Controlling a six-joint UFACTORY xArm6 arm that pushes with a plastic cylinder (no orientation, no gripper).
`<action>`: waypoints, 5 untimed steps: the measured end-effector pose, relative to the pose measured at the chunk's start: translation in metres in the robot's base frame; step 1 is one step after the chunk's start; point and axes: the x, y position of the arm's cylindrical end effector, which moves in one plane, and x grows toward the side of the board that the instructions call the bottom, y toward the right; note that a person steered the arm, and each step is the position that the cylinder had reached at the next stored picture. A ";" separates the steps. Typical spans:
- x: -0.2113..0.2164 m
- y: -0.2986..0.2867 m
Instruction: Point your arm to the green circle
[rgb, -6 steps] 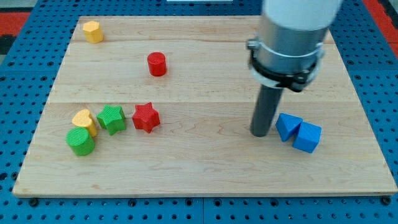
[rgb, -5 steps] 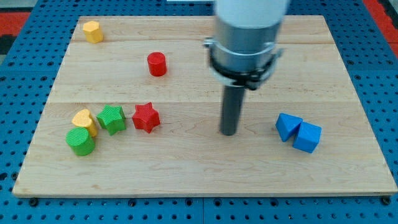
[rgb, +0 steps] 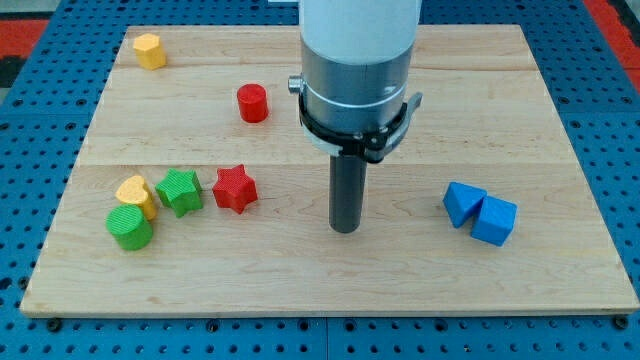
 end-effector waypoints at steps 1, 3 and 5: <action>0.001 -0.018; 0.026 -0.040; 0.048 -0.234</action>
